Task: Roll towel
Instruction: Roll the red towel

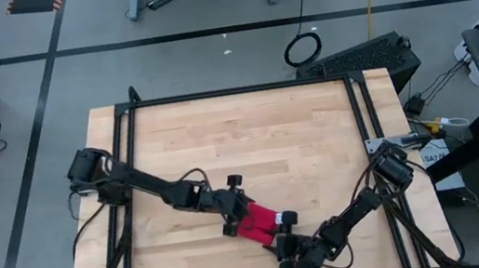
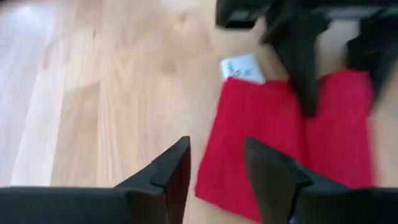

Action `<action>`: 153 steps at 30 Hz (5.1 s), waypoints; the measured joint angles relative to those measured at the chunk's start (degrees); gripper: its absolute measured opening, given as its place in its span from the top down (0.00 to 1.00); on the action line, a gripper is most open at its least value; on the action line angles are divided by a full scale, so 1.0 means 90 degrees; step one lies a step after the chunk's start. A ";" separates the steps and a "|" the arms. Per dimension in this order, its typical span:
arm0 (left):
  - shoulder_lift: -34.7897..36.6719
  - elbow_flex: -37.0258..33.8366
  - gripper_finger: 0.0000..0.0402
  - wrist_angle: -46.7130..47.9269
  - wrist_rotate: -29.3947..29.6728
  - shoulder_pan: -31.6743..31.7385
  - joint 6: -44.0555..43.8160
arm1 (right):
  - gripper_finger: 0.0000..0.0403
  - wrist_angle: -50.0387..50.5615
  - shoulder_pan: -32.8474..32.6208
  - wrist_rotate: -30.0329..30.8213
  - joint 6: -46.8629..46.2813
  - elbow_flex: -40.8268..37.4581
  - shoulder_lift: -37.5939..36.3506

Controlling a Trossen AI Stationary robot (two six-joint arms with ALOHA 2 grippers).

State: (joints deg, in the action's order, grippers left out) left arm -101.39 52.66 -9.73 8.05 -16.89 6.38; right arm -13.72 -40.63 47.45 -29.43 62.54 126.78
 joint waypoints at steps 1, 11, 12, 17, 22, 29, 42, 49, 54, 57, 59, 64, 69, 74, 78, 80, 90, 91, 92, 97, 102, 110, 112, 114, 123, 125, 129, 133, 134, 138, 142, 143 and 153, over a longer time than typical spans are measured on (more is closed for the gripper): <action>-0.0121 0.0004 0.64 -0.0030 0.0000 0.0037 0.0020 | 0.51 0.0005 0.0028 -0.0030 0.0086 0.0001 -0.0003; -0.0920 0.0030 0.78 0.0187 0.0104 0.0087 0.0002 | 0.51 -0.0034 0.0156 -0.0329 0.0167 -0.0005 -0.0017; -0.0915 0.0037 0.79 0.0378 0.0153 0.0083 -0.0016 | 0.51 -0.0052 0.0156 -0.0329 0.0167 -0.0009 -0.0017; -0.0734 0.0053 0.80 0.1544 0.0507 0.0073 -0.0559 | 0.51 -0.0167 0.0226 -0.0277 0.0516 -0.0012 -0.0015; -0.0382 0.0039 0.80 0.2613 0.0718 0.0076 -0.1317 | 0.51 -0.0553 0.0527 -0.0473 0.1407 -0.0017 -0.0011; -0.0105 -0.0002 0.80 0.2816 0.0744 -0.0195 -0.1317 | 0.51 -0.1025 0.1031 -0.1083 0.2306 -0.0021 0.0002; 0.0682 -0.0005 0.80 0.3755 0.0826 -0.0240 -0.1118 | 0.51 -0.1386 0.1570 -0.1991 0.2679 -0.0022 0.0016; 0.1346 -0.0002 0.80 0.4540 0.0826 -0.0289 -0.1272 | 0.51 -0.1506 0.1708 -0.2383 0.2710 -0.0022 0.0014; 0.1593 -0.0208 0.80 0.3705 0.0720 -0.0575 -0.1439 | 0.51 -0.1611 0.1752 -0.2466 0.2753 -0.0022 0.0017; 0.1506 -0.0540 0.80 0.3344 0.0651 -0.0717 -0.1370 | 0.51 -0.1632 0.1752 -0.2470 0.2816 -0.0022 0.0017; 0.1426 -0.0719 0.80 0.3091 0.0600 -0.0778 -0.1334 | 0.51 -0.1634 0.1754 -0.2498 0.2814 -0.0022 0.0017; 0.1459 -0.0912 0.80 0.3211 0.0597 -0.0910 -0.1501 | 0.51 -0.1629 0.1771 -0.2598 0.2747 -0.0022 0.0017; 0.1460 -0.0913 0.80 0.3536 0.0466 -0.1068 -0.1706 | 0.51 -0.1618 0.1771 -0.2611 0.2743 -0.0019 0.0017; 0.1857 -0.0913 0.80 0.4024 0.0653 -0.1205 -0.1882 | 0.51 -0.1611 0.1769 -0.2621 0.2729 -0.0019 0.0017; 0.2372 -0.0913 0.80 0.4145 0.0770 -0.1310 -0.2171 | 0.51 -0.1629 0.1769 -0.2624 0.2732 -0.0019 0.0017; 0.2511 -0.0903 0.79 0.4051 0.0709 -0.1422 -0.2331 | 0.51 -0.1655 0.1769 -0.2626 0.2732 -0.0019 0.0017; 0.1912 -0.0908 0.44 0.3547 0.1393 -0.2517 -0.2832 | 0.51 -0.1646 0.1764 -0.2631 0.2681 -0.0017 0.0017; 0.1769 -0.0908 0.40 0.3507 0.1570 -0.2585 -0.2835 | 0.51 -0.1647 0.1764 -0.2633 0.2681 -0.0017 0.0017; 0.1630 -0.0908 0.36 0.3494 0.1675 -0.2633 -0.2835 | 0.51 -0.1653 0.1761 -0.2629 0.2681 -0.0017 0.0017; 0.1091 -0.0908 0.26 0.3118 0.1848 -0.2766 -0.2797 | 0.51 -0.1651 0.1761 -0.2633 0.2604 -0.0019 0.0017; 0.0680 -0.0908 0.25 0.2991 0.1985 -0.2746 -0.2650 | 0.51 -0.1668 0.1759 -0.2633 0.2562 -0.0019 0.0017; 0.0620 -0.0901 0.35 0.3000 0.2025 -0.2751 -0.2877 | 0.51 -0.1608 0.1630 -0.2383 0.2410 -0.0017 -0.0052; 0.0620 -0.0901 0.38 0.3052 0.2023 -0.2749 -0.3006 | 0.51 -0.1484 0.1473 -0.2076 0.2368 -0.0017 -0.0121; 0.0620 -0.0899 0.41 0.3113 0.2019 -0.2722 -0.3063 | 0.51 -0.1375 0.1271 -0.1606 0.2514 -0.0033 -0.0250; 0.0627 -0.0899 0.51 0.3115 0.1596 -0.2515 -0.3161 | 0.51 -0.3293 0.1069 -0.0811 0.3733 -0.0048 0.0022; 0.0630 -0.0899 0.52 0.3117 0.1507 -0.2459 -0.3165 | 0.51 -0.3753 0.1207 -0.1060 0.3842 -0.0046 0.0076; 0.0630 -0.0896 0.55 0.3119 0.1446 -0.2389 -0.3165 | 0.51 -0.3960 0.1446 -0.1494 0.3685 0.0059 0.0279; 0.0630 -0.0896 0.57 0.3120 0.1285 -0.2292 -0.3165 | 0.51 -0.3927 0.1570 -0.2012 0.3660 0.0311 0.0531; 0.0630 -0.0896 0.57 0.3120 0.1240 -0.2262 -0.3165 | 0.51 -0.3986 0.1591 -0.2117 0.3603 0.0410 0.0584; 0.0632 -0.0894 0.57 0.3124 0.1051 -0.2146 -0.3170 | 0.51 -0.3917 0.1613 -0.2088 0.3614 0.0780 0.0897; 0.0630 -0.0896 0.57 0.3131 0.0800 -0.2020 -0.3173 | 0.51 -0.3436 0.1620 -0.1637 0.3443 0.1039 0.0933; 0.0629 -0.0896 0.57 0.3121 0.0732 -0.2000 -0.3175 | 0.51 -0.3259 0.1626 -0.1472 0.3342 0.1046 0.0930; 0.0623 -0.0901 0.57 0.3033 0.0483 -0.1935 -0.3180 | 0.51 -0.2574 0.1628 -0.1307 0.2200 0.1054 0.0923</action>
State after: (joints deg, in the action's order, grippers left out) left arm -95.79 44.56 17.57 12.40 -34.30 -22.24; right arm -36.88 -25.97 35.69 -9.63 72.03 135.09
